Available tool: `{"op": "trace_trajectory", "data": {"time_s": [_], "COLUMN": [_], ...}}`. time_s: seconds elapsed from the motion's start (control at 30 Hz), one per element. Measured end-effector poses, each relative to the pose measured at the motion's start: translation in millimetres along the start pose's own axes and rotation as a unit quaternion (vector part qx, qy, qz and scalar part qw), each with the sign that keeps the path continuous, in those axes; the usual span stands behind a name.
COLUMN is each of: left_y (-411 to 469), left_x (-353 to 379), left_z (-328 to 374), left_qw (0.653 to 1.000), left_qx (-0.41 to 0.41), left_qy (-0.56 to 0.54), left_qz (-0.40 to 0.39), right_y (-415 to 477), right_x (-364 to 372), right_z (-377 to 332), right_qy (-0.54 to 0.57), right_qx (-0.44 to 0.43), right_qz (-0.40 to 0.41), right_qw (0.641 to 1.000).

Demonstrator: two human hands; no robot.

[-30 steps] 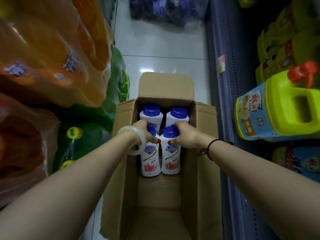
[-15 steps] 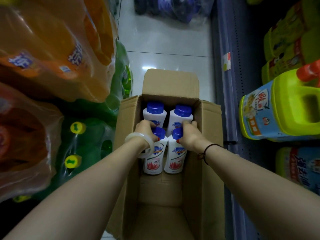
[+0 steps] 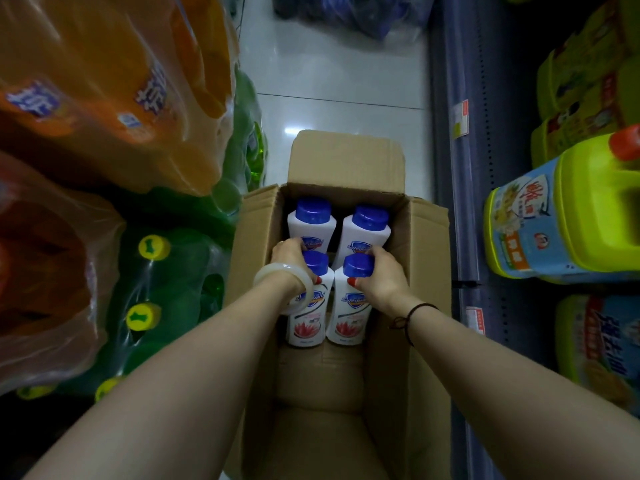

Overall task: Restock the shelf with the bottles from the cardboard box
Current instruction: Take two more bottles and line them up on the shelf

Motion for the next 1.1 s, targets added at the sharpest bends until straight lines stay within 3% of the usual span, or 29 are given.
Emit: {"op": "trace_trajectory", "data": {"time_s": [0.23, 0.73, 0.9, 1.1], "left_y": [-0.1, -35.1, -49.4, -78.2], "left_x": [1.6, 0.8, -18.4, -55.5], "left_z": [-1.5, -1.0, 9.0, 24.2], "left_qw": [0.999, 0.995, 0.991, 0.987], "left_qx": [0.018, 0.065, 0.099, 0.134], "left_qy": [-0.018, -0.029, -0.050, -0.055], "left_qz": [-0.024, 0.071, 0.075, 0.075], "right_y": [-3.6, -35.1, -51.9, -72.5], "right_x": [2.1, 3.0, -13.1, -45.3], "right_z": [-1.4, 2.8, -8.6, -31.7], "right_qy": [0.041, 0.048, 0.086, 0.147], "right_qx": [0.015, 0.013, -0.010, -0.032], "right_qz": [-0.012, 0.095, 0.094, 0.039], "right_qw": [0.999, 0.994, 0.992, 0.988]}}
Point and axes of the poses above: each hand's wrist, its own y-axis towards the middle knuckle, its own x-axis out of the palm, z = x × y, the point moved 7 cm from there along y, towards the middle knuckle, and after that the axes turned 4 degrees about -x, right-handed, at the moved point
